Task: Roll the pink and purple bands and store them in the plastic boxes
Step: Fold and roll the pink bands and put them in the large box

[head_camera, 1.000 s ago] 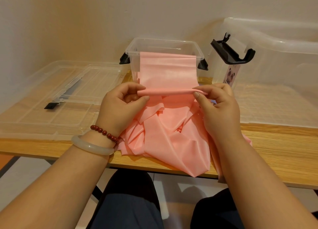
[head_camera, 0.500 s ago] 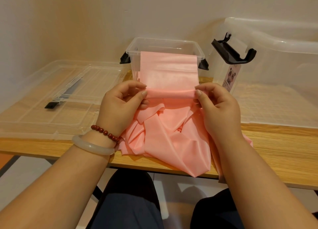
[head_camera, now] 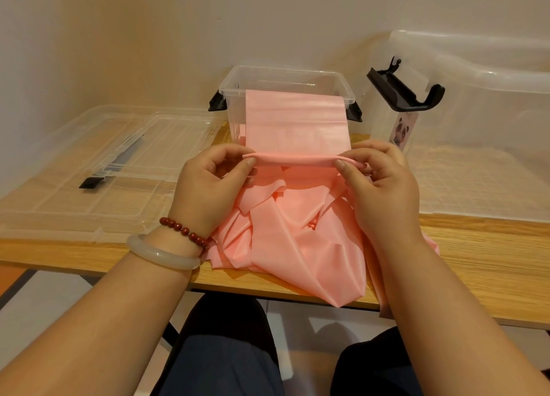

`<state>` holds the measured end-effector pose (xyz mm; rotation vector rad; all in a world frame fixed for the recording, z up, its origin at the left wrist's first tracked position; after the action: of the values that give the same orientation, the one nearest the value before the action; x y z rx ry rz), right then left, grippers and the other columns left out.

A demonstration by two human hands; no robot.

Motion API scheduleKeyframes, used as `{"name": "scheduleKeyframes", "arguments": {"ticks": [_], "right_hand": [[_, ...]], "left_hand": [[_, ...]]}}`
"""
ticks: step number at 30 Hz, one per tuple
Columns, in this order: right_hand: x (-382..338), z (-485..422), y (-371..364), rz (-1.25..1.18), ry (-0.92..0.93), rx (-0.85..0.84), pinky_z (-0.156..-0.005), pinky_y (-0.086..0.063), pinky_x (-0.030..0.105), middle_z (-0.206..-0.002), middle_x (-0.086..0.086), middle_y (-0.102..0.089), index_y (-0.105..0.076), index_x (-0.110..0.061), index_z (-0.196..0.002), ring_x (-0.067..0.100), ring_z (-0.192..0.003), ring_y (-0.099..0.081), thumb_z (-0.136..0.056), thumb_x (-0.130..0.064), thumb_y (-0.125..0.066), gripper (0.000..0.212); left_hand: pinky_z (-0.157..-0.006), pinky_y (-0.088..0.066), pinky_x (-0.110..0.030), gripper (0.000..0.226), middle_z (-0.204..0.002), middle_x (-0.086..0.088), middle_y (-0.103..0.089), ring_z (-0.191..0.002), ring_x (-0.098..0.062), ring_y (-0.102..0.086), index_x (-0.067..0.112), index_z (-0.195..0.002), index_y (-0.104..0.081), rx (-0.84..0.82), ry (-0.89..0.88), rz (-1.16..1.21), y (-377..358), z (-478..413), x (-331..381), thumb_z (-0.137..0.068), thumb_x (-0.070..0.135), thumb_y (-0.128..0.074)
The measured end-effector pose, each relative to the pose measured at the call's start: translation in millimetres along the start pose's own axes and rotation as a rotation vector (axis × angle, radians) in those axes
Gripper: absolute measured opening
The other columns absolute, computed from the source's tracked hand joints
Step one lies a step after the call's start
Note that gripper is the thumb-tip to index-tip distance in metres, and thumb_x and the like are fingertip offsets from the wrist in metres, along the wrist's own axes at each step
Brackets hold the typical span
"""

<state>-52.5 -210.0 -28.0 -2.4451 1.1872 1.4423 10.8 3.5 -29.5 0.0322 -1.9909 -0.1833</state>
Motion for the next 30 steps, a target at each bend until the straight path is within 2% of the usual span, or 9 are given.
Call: {"name": "scheduleKeyframes", "arguments": {"ticks": [2, 4, 8, 13, 16, 20, 25, 27, 30], "right_hand": [[0.3, 0.4, -0.5, -0.013, -0.004, -0.017, -0.080, -0.053, 0.029, -0.098, -0.008, -0.065, -0.067, -0.032, -0.090, 0.005, -0.092, -0.061, -0.089, -0.020, -0.070, 0.012], [0.8, 1.0, -0.2, -0.085, -0.060, -0.017, -0.080, -0.056, 0.039, -0.095, -0.005, -0.068, -0.061, -0.036, -0.093, 0.015, -0.089, -0.066, -0.090, -0.022, -0.069, 0.017], [1.1, 1.5, 0.6, -0.141, -0.101, 0.013, -0.082, -0.058, 0.039, -0.096, -0.003, -0.069, -0.059, -0.033, -0.094, 0.012, -0.087, -0.068, -0.090, -0.020, -0.068, 0.017], [2.2, 1.2, 1.2, -0.130, -0.106, 0.016, -0.086, -0.057, 0.033, -0.102, -0.003, -0.070, -0.066, -0.028, -0.104, 0.010, -0.093, -0.067, -0.094, -0.018, -0.063, 0.015], [0.6, 1.8, 1.1, -0.118, -0.096, 0.011, -0.087, -0.056, 0.032, -0.103, -0.006, -0.070, -0.067, -0.030, -0.106, 0.009, -0.095, -0.066, -0.095, -0.018, -0.062, 0.017], [1.1, 1.9, -0.2, -0.122, -0.097, -0.041, -0.090, -0.055, 0.032, -0.111, -0.009, -0.067, -0.065, -0.037, -0.110, 0.006, -0.102, -0.063, -0.088, -0.026, -0.071, 0.025], [-1.1, 1.4, 0.1, -0.097, -0.072, -0.003, -0.090, -0.052, 0.022, -0.107, -0.015, -0.064, -0.065, -0.036, -0.113, 0.003, -0.102, -0.061, -0.086, -0.023, -0.073, 0.031], [-0.2, 1.7, 0.2, -0.145, -0.104, 0.027, -0.085, -0.055, 0.026, -0.102, -0.008, -0.068, -0.065, -0.032, -0.110, 0.005, -0.092, -0.065, -0.087, -0.019, -0.073, 0.028], [2.9, 2.4, 0.2, -0.118, -0.114, 0.044, -0.082, -0.057, 0.040, -0.095, -0.004, -0.070, -0.065, -0.029, -0.100, 0.013, -0.086, -0.066, -0.087, -0.022, -0.073, 0.017]], "left_hand": [[-0.067, -0.052, -0.013, 0.016, -0.097, -0.003, -0.067, -0.081, -0.009, -0.067, 0.025, -0.091, -0.066, 0.008, -0.032, -0.042, 1.4, -1.9, -1.1, -0.090, 0.009, -0.064], [-0.066, -0.052, -0.014, 0.015, -0.096, -0.003, -0.067, -0.081, -0.009, -0.065, 0.026, -0.092, -0.066, 0.016, -0.036, -0.061, 3.2, -2.5, -2.5, -0.091, 0.011, -0.063], [-0.063, -0.051, -0.014, 0.017, -0.086, 0.000, -0.066, -0.071, -0.002, -0.063, 0.024, -0.095, -0.063, -0.001, -0.014, -0.013, 3.0, -1.6, -1.7, -0.092, 0.008, -0.061], [-0.082, -0.054, -0.020, 0.034, -0.101, 0.003, -0.067, -0.088, -0.004, -0.064, 0.028, -0.106, -0.064, -0.036, -0.014, 0.015, 2.2, -1.1, -1.0, -0.084, 0.003, -0.068], [-0.083, -0.055, -0.022, 0.029, -0.096, 0.011, -0.069, -0.090, -0.004, -0.065, 0.034, -0.098, -0.069, -0.013, -0.019, -0.031, 3.3, -0.3, -1.2, -0.084, 0.008, -0.071], [-0.080, -0.055, -0.025, 0.021, -0.089, 0.008, -0.070, -0.087, -0.013, -0.066, 0.029, -0.087, -0.071, -0.016, -0.018, -0.049, 2.8, -1.0, -2.1, -0.083, 0.008, -0.071], [-0.075, -0.055, -0.021, 0.016, -0.085, 0.007, -0.070, -0.083, -0.014, -0.065, 0.025, -0.084, -0.070, -0.024, -0.010, -0.067, 1.5, -2.2, -3.1, -0.082, 0.010, -0.073], [-0.074, -0.055, -0.020, 0.015, -0.085, 0.006, -0.070, -0.083, -0.014, -0.065, 0.024, -0.085, -0.070, -0.027, -0.008, -0.063, 1.6, -3.0, -3.8, -0.082, 0.010, -0.072], [-0.072, -0.055, -0.019, 0.009, -0.082, 0.001, -0.069, -0.076, -0.009, -0.065, 0.018, -0.087, -0.069, -0.035, 0.006, -0.055, 1.0, -2.6, -4.0, -0.083, 0.010, -0.071]]}}
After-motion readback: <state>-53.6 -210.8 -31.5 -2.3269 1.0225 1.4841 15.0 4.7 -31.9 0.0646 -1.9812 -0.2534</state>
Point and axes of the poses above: each hand's wrist, its own z-axis away from the middle knuckle, its own y-axis out of the back of the hand, x = y × z, the point moved 3 cm from there along -z, towards the middle knuckle
